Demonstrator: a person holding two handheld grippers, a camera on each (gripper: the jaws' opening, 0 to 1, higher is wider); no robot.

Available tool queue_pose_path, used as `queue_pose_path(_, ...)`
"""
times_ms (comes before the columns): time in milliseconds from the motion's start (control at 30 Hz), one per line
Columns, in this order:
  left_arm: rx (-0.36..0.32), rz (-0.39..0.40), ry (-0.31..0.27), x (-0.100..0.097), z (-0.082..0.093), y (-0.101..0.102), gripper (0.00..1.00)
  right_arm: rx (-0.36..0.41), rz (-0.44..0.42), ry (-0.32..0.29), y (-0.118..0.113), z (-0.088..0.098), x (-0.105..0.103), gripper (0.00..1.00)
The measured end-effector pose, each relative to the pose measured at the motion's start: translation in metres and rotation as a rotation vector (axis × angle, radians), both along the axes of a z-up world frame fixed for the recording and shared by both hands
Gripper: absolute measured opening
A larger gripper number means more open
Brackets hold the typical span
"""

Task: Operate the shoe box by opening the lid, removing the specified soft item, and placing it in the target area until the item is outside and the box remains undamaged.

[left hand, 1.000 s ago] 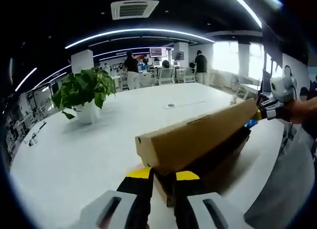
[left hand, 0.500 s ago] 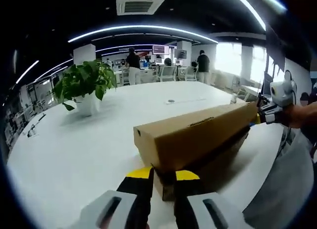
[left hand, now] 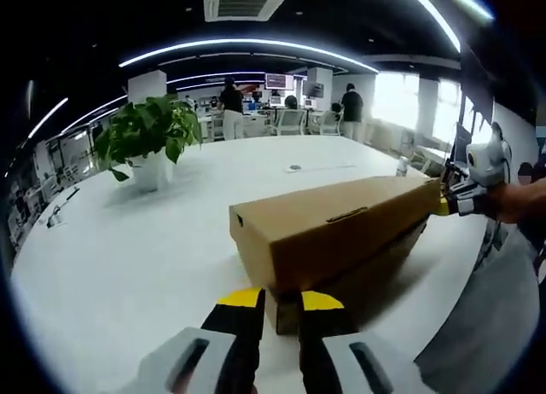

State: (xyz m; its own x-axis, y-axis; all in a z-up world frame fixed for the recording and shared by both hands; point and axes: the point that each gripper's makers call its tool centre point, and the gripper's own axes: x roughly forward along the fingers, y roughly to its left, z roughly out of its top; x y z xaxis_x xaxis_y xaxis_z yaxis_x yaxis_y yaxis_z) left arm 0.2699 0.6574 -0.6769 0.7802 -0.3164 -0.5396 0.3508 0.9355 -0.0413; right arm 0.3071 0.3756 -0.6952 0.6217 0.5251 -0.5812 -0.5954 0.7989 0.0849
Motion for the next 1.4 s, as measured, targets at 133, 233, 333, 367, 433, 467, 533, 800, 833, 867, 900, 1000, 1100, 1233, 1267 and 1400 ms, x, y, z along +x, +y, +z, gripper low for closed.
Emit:
queue_pose_path(133, -0.006, 0.004, 0.005, -0.002, -0.001, 0.0, 0.15, -0.003, -0.002, 0.007, -0.001, -0.002, -0.002, 0.0)
queue_pose_path(233, -0.01, 0.004, 0.008, -0.003, -0.002, -0.002, 0.15, -0.008, 0.003, 0.013, -0.001, -0.005, -0.002, 0.0)
queue_pose_path(333, -0.011, 0.0, 0.014, -0.004, -0.004, -0.004, 0.15, -0.01, 0.005, 0.025, -0.002, -0.009, -0.004, 0.0)
queue_pose_path(367, -0.01, 0.0, 0.017, -0.005, -0.005, -0.004, 0.15, -0.01, 0.004, 0.027, -0.002, -0.009, -0.005, 0.0)
queue_pose_path(433, -0.015, 0.001, 0.019, -0.006, -0.006, -0.004, 0.15, 0.0, -0.003, 0.033, -0.002, -0.009, -0.005, 0.0)
queue_pose_path(467, -0.015, 0.001, 0.019, -0.006, -0.006, -0.004, 0.15, -0.001, -0.003, 0.034, -0.002, -0.01, -0.005, 0.0)
queue_pose_path(533, -0.016, -0.001, 0.023, -0.007, -0.007, -0.004, 0.15, -0.002, -0.001, 0.041, -0.002, -0.012, -0.006, 0.0)
queue_pose_path(800, -0.031, 0.008, 0.034, -0.009, -0.009, -0.005, 0.15, 0.001, -0.012, 0.064, -0.006, -0.02, -0.007, 0.0)
queue_pose_path(833, -0.03, 0.007, 0.035, -0.009, -0.009, -0.005, 0.15, 0.003, -0.014, 0.068, -0.006, -0.021, -0.008, 0.0)
queue_pose_path(867, -0.03, 0.007, 0.036, -0.009, -0.009, -0.005, 0.15, 0.002, -0.015, 0.068, -0.006, -0.021, -0.009, 0.0)
queue_pose_path(900, -0.033, 0.007, 0.035, -0.009, -0.009, -0.005, 0.15, 0.004, -0.016, 0.069, -0.006, -0.021, -0.009, 0.0)
queue_pose_path(1000, -0.044, 0.014, 0.033, -0.009, -0.007, -0.005, 0.15, 0.007, -0.015, 0.071, -0.007, -0.021, -0.01, 0.0)
queue_pose_path(1100, -0.067, 0.032, 0.031, -0.009, -0.003, -0.002, 0.15, 0.001, -0.013, 0.071, -0.008, -0.02, -0.012, 0.0)
queue_pose_path(1233, -0.109, 0.076, 0.03, -0.008, 0.002, 0.006, 0.16, 0.01, -0.05, 0.07, -0.019, -0.014, -0.011, 0.0)
queue_pose_path(1267, -0.13, 0.091, 0.032, -0.007, 0.005, 0.008, 0.17, 0.03, -0.069, 0.065, -0.022, -0.01, -0.009, 0.0)
queue_pose_path(1400, -0.227, 0.155, 0.022, -0.001, 0.017, 0.015, 0.22, 0.086, -0.111, 0.053, -0.029, 0.006, -0.001, 0.06)
